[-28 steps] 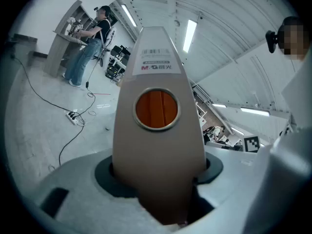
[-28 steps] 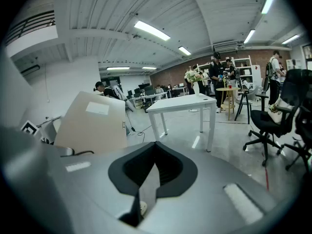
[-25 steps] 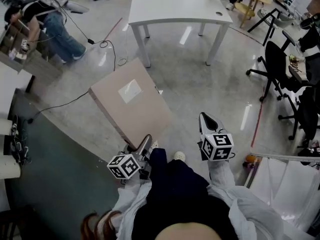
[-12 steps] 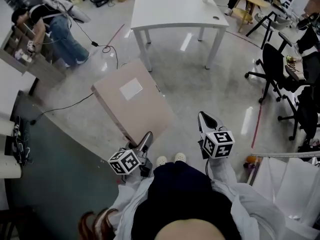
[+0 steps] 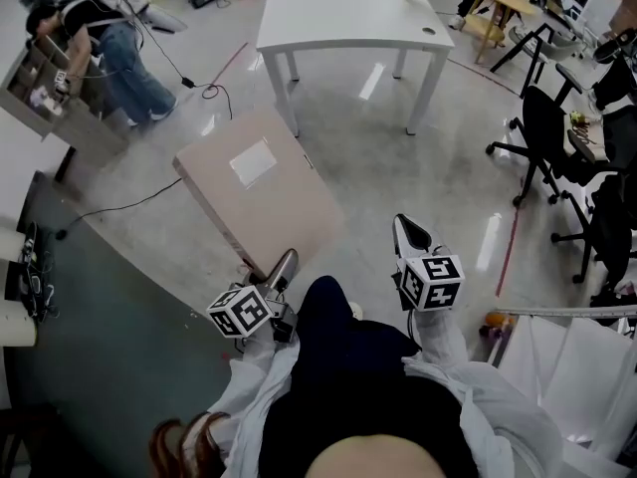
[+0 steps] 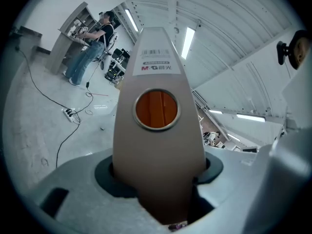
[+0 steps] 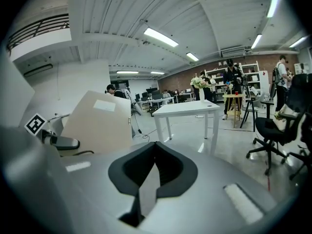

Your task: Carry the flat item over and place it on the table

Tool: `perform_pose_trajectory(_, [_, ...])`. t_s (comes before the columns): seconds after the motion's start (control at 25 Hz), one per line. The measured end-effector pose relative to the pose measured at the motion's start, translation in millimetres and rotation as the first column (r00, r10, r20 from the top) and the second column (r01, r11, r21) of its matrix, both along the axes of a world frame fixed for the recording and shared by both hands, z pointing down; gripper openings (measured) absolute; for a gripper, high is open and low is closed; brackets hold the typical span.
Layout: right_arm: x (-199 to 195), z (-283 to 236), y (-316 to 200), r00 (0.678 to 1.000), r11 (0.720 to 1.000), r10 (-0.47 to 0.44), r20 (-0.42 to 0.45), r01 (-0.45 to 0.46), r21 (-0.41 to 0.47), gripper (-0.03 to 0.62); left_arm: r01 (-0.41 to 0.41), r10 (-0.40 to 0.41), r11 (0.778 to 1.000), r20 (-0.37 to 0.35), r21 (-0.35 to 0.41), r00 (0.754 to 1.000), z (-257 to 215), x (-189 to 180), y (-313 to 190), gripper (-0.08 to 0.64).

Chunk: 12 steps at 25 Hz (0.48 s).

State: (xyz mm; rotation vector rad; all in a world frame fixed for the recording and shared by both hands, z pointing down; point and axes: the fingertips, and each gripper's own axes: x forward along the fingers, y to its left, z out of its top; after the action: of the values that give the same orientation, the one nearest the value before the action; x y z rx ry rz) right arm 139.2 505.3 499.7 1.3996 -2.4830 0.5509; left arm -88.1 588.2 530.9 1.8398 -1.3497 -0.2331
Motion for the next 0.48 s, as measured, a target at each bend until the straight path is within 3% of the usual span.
perform_pose_trajectory(0.24, [18, 0, -21, 1.0, 1.0, 0.025, 0.012, -0.025, -0.012, 0.011, -0.009, 0.007, 1.0, 0.093, 0.027, 0.996, -5, 8, -32, 0.279])
perform_pose_trajectory(0.48, [9, 5, -62, 1.0, 1.0, 0.011, 0.004, -0.011, -0.021, 0.011, -0.059, 0.053, 0.997, 0.137, 0.044, 0.989, -6, 14, -83, 0.279])
